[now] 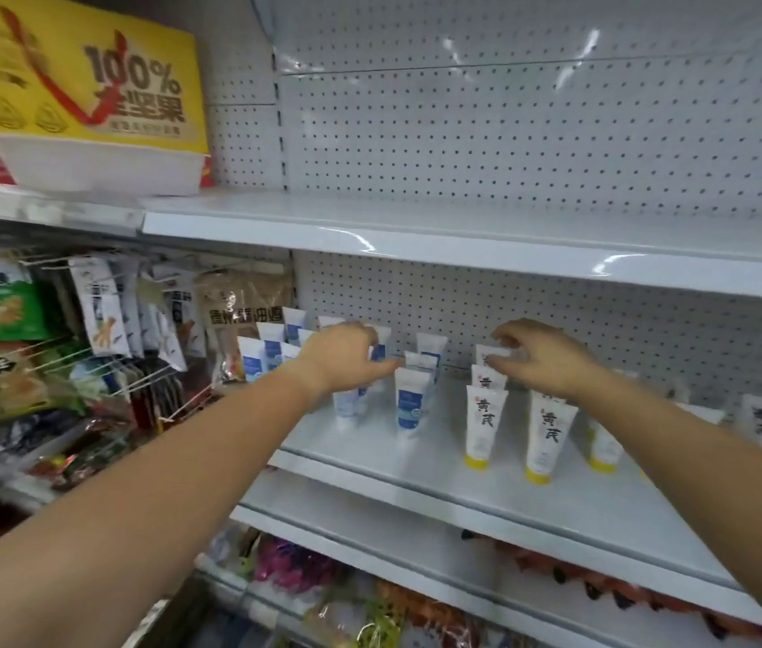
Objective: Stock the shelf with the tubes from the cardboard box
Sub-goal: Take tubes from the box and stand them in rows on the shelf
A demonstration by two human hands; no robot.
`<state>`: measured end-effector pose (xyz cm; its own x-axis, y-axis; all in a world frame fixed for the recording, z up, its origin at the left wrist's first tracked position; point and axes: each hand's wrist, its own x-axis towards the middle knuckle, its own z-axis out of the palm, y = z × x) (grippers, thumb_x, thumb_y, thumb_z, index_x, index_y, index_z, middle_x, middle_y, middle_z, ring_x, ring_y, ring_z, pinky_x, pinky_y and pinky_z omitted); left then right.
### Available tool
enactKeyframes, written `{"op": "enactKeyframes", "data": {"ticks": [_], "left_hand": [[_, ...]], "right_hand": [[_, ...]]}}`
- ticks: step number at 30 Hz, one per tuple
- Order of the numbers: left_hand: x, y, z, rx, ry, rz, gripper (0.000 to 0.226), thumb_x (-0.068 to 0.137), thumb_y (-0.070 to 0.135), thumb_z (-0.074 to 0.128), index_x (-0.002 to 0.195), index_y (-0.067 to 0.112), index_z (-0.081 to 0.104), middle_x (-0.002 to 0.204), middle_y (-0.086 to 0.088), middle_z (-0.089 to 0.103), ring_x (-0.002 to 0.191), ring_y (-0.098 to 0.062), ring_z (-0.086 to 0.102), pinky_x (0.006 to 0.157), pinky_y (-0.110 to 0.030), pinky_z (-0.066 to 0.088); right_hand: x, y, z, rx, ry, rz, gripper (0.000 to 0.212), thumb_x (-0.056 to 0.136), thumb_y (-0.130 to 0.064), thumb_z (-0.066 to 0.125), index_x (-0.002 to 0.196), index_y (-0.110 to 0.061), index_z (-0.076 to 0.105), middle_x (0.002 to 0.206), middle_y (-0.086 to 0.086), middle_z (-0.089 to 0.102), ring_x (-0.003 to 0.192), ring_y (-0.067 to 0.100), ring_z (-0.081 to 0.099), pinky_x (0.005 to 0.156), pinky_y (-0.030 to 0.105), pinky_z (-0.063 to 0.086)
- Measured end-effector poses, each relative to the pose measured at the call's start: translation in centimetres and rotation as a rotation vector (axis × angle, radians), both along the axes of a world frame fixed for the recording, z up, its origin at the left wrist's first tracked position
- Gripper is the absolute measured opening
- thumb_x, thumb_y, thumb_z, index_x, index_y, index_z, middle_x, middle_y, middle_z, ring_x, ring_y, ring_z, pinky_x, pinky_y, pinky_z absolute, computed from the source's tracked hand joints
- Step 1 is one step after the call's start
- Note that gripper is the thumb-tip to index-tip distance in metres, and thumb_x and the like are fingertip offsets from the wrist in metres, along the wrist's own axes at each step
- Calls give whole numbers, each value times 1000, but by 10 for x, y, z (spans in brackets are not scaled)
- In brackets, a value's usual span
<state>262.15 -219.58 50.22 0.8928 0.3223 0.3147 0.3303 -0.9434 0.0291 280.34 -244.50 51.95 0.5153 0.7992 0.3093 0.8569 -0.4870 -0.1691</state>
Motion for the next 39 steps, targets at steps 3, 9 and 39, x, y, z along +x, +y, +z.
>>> {"op": "enactKeyframes", "data": {"ticks": [3,9,39], "left_hand": [[-60,39,-6,-32,24,122,65,84,75,45,111,19,64,96,0,64,88,-22,61,74,-35,52],[-180,107,-20,-75,44,354,68,86,77,40,79,12,60,74,-8,60,64,-23,57,53,-35,44],[-539,334,-246,-461,242,881,62,85,72,45,116,23,67,110,1,68,99,-22,64,82,-38,55]], "right_hand": [[-27,56,-4,-5,4,117,49,89,-52,59,127,-20,56,118,0,60,102,18,56,87,35,49],[-112,179,-16,-27,64,373,44,89,-50,60,122,-22,57,115,-1,60,102,19,58,90,41,51],[-440,566,-237,-492,213,902,42,89,-59,53,121,-32,54,113,-12,57,102,9,58,86,36,52]]}}
